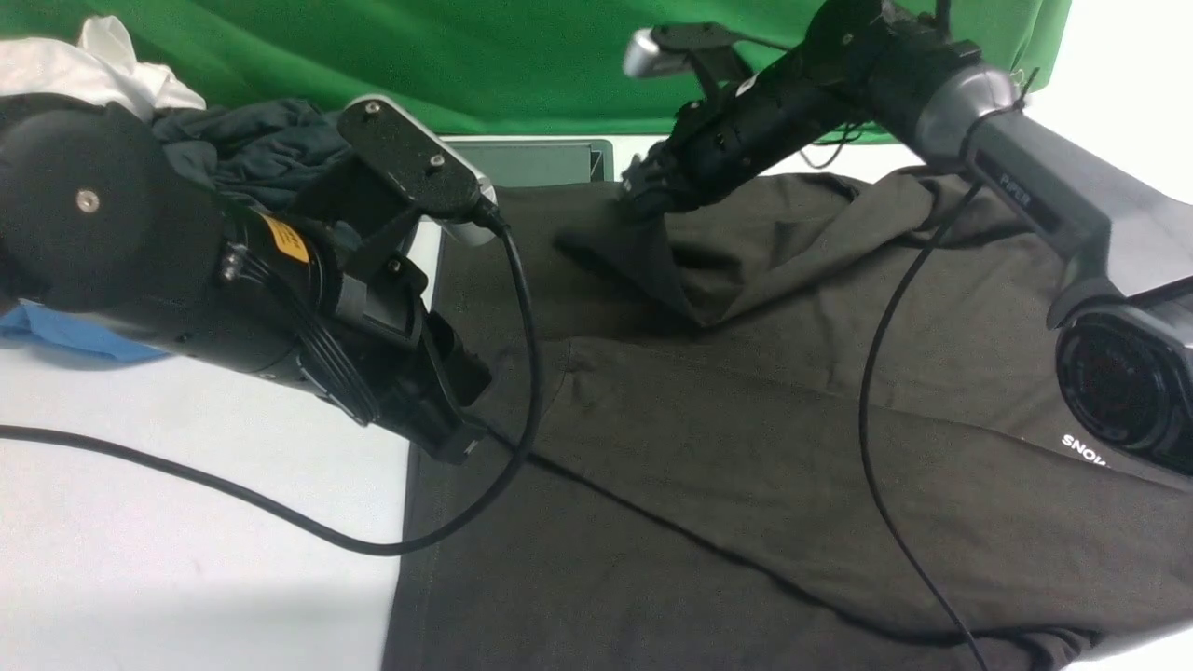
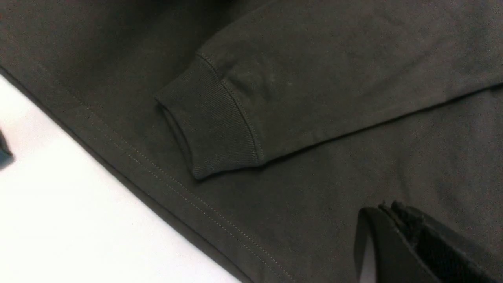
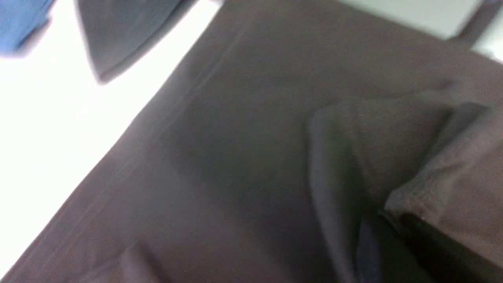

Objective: Fold a long-sleeved shirt on a white desktop.
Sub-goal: 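Fold the left side of the dark shirt inward over its body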

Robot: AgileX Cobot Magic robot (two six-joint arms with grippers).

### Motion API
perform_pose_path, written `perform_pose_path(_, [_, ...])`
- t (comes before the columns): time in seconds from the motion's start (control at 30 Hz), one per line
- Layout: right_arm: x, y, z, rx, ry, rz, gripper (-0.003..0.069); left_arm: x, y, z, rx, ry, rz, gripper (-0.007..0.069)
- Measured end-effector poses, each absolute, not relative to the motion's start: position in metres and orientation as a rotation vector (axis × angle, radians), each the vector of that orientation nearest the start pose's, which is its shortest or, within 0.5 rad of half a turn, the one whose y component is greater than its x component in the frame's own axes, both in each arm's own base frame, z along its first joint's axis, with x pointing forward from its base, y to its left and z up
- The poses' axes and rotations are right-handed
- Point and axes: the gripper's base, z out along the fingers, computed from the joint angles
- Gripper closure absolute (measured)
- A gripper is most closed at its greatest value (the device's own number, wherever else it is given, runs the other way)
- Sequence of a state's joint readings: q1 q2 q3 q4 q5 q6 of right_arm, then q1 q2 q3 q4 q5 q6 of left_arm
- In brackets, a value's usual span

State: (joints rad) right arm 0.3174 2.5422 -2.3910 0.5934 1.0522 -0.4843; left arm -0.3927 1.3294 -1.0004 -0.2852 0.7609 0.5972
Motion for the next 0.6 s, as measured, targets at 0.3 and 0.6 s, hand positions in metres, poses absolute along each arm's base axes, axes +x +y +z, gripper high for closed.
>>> perform_pose_path(0.3, [0.487, 0.243, 0.186, -0.945, 2.45, 0.754, 0.0608, 0.241, -0.119, 0.293, 1.039, 2.322, -0.248, 0.0606])
perform_pose_path(0.6, [0.469, 0.267, 0.185, -1.075, 2.451, 0.782, 0.0606, 0.241, -0.119, 0.293, 1.041, 2.325, -0.249, 0.0606])
